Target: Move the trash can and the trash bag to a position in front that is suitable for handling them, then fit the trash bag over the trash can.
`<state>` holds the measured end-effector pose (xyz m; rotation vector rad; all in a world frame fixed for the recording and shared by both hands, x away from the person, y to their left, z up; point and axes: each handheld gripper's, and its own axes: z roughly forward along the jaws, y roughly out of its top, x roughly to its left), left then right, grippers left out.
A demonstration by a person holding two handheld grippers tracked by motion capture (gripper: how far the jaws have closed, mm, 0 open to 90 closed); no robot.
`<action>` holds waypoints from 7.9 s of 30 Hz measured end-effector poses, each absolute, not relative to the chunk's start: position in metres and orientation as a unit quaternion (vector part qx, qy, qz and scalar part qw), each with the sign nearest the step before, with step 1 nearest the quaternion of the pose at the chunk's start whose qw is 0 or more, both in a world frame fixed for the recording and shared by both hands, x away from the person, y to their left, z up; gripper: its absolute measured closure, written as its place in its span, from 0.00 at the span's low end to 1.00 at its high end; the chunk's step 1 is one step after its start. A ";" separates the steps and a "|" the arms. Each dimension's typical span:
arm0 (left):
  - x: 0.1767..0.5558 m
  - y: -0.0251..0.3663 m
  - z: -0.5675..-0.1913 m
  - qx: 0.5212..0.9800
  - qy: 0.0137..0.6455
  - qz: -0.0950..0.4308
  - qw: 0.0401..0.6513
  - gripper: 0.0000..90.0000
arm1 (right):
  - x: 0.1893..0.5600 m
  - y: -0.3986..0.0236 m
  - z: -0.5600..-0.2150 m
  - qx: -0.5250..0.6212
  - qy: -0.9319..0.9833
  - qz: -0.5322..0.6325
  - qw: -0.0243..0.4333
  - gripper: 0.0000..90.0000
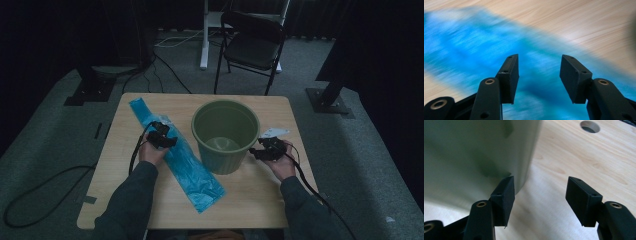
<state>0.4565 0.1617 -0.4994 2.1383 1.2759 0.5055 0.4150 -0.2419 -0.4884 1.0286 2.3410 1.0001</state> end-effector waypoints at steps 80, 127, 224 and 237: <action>0.397 0.215 -0.525 0.780 0.541 0.142 0.281 0.43 | 0.389 -0.255 -0.497 0.383 0.831 0.369 0.161 0.44; 0.426 0.149 -0.528 0.824 0.460 0.125 0.306 0.98 | 0.387 -0.249 -0.502 0.377 0.840 0.366 0.131 0.47; 0.377 0.027 -0.276 0.826 0.122 0.109 0.540 0.98 | 0.375 -0.225 -0.504 0.313 0.872 0.368 0.078 0.53; 0.371 0.001 -0.272 0.822 0.100 0.077 0.555 0.98 | 0.376 -0.226 -0.504 0.312 0.872 0.368 0.082 0.53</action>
